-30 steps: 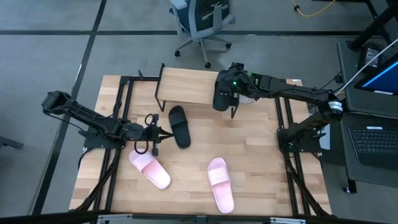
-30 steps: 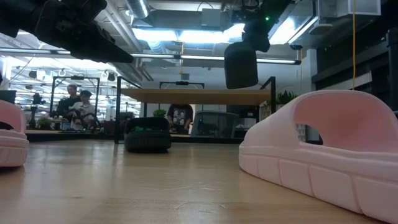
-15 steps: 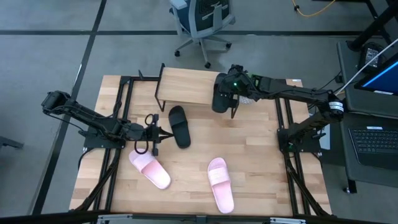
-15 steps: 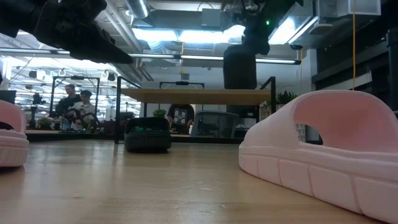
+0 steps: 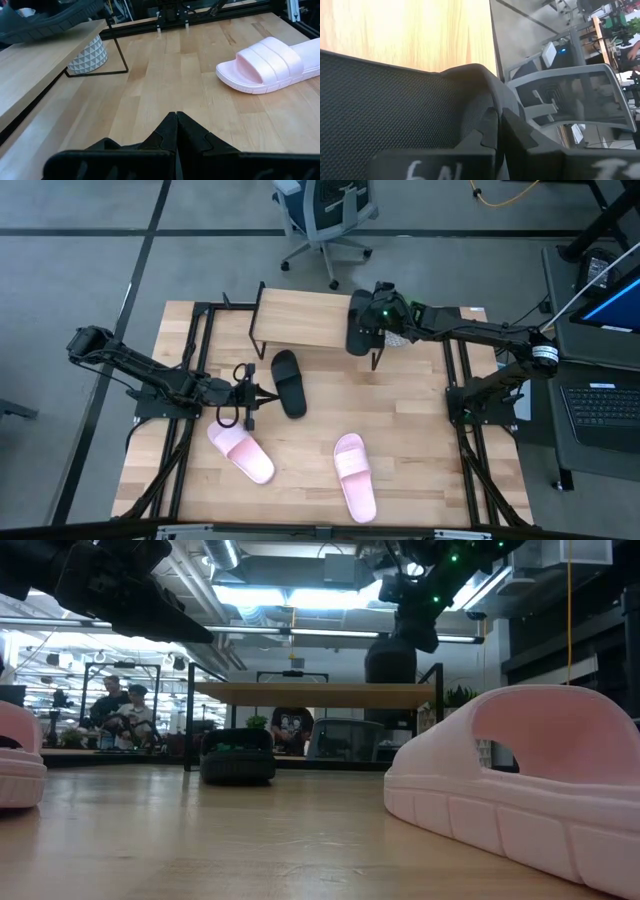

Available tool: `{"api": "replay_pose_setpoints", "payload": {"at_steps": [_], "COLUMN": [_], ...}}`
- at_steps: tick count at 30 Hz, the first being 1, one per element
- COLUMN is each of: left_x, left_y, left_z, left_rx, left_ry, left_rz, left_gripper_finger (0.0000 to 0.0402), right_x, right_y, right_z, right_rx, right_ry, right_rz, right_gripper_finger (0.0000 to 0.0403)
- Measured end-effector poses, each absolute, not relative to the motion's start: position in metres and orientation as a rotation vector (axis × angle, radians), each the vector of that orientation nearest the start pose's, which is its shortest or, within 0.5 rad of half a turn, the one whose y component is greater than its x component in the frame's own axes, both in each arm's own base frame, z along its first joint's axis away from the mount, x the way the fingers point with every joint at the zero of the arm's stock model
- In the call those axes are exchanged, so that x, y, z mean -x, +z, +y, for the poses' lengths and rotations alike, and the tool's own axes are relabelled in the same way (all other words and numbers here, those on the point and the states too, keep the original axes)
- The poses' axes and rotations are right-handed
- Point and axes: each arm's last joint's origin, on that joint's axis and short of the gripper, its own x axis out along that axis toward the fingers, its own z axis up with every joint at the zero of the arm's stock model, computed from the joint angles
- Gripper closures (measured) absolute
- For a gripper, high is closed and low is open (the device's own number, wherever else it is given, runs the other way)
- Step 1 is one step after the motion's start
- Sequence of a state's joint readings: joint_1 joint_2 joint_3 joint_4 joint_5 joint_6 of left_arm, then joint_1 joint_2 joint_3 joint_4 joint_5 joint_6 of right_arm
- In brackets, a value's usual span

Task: Pick and place slides into the shelf
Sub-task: Put the right black slides on the shelf

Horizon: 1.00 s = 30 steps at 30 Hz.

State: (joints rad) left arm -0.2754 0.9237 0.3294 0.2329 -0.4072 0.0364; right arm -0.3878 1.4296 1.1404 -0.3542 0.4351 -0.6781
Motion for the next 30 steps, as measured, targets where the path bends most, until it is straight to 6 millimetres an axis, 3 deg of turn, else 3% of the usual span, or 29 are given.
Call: {"api": "replay_pose_setpoints", "payload": {"at_steps": [30], "left_x": [-0.1818], "left_y": [0.1933], "left_z": [-0.0394], "left_rx": [-0.158], "left_ry": [0.124], "left_rz": [0.343], "left_gripper_finger": [0.0401], "right_x": [-0.2792], "right_y": [0.2931], "right_z": [-0.1303], "right_rx": [0.662], "right_ry": [-0.509], "right_rz": [0.957], "right_gripper_finger": [0.0391]}}
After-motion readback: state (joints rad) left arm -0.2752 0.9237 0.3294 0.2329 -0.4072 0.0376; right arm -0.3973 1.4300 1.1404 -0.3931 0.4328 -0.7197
